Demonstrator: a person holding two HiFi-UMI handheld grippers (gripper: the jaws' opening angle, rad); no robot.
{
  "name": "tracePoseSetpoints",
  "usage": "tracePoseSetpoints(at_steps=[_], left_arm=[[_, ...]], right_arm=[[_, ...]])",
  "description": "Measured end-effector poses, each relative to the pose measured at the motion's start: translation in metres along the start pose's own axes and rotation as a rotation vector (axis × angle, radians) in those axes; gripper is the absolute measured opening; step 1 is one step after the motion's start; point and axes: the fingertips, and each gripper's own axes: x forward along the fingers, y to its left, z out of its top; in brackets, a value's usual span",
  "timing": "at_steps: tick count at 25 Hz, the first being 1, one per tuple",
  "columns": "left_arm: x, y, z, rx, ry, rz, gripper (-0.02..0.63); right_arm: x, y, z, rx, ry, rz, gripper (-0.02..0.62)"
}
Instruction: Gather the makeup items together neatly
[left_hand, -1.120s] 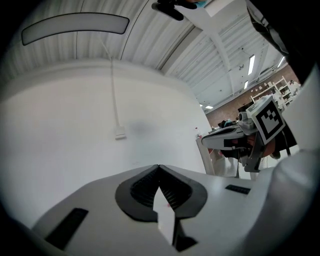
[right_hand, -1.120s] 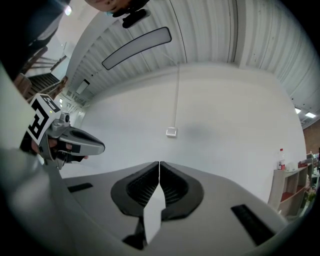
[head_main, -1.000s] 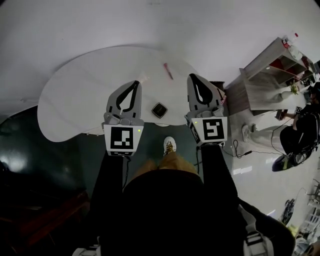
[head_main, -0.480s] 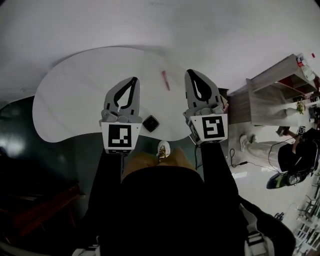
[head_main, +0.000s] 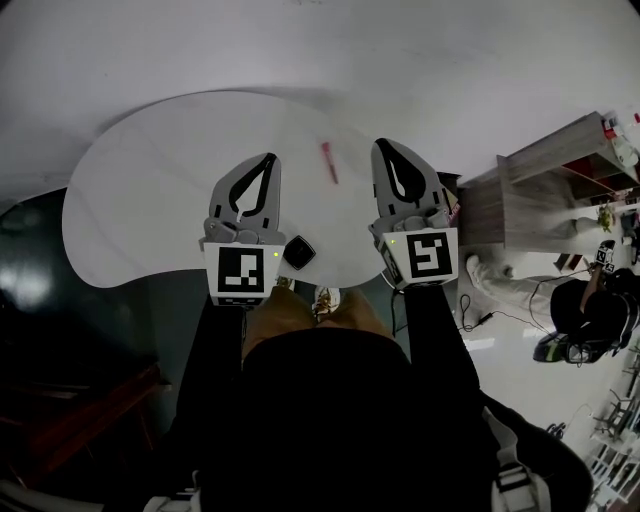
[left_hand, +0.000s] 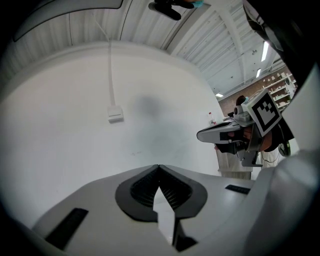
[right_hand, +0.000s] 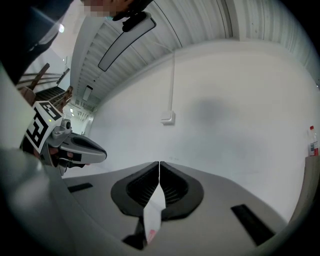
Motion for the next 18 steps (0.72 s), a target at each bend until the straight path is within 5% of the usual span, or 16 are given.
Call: tracePoseSetpoints(at_steps=[8,13,15,18], left_arm=[[0.004,0.005,-0.005,-0.01,0.029,0.011,0.015],[0.002,-0.019,-0.049,-0.03,0.158,-0.108,0.029],[-0.002,-0.037,-0.074,-0.072,0.233,-0.186,0.167],[-0.009,-0.067,-0.116,-0.112,0.36,-0.301,0.258]], right_arm=[[0.007,-0.005,-0.002,0.026,0.004,-0.015,0.028],[0.006,-0.004,-0.01,0.018,0.012,-0.005,0.028],[0.005,-0.004,-0.013,0.031,0.019,-0.012,0.028],[0.004,-0.003,-0.015,0.025,0.038,-0.01,0.028]])
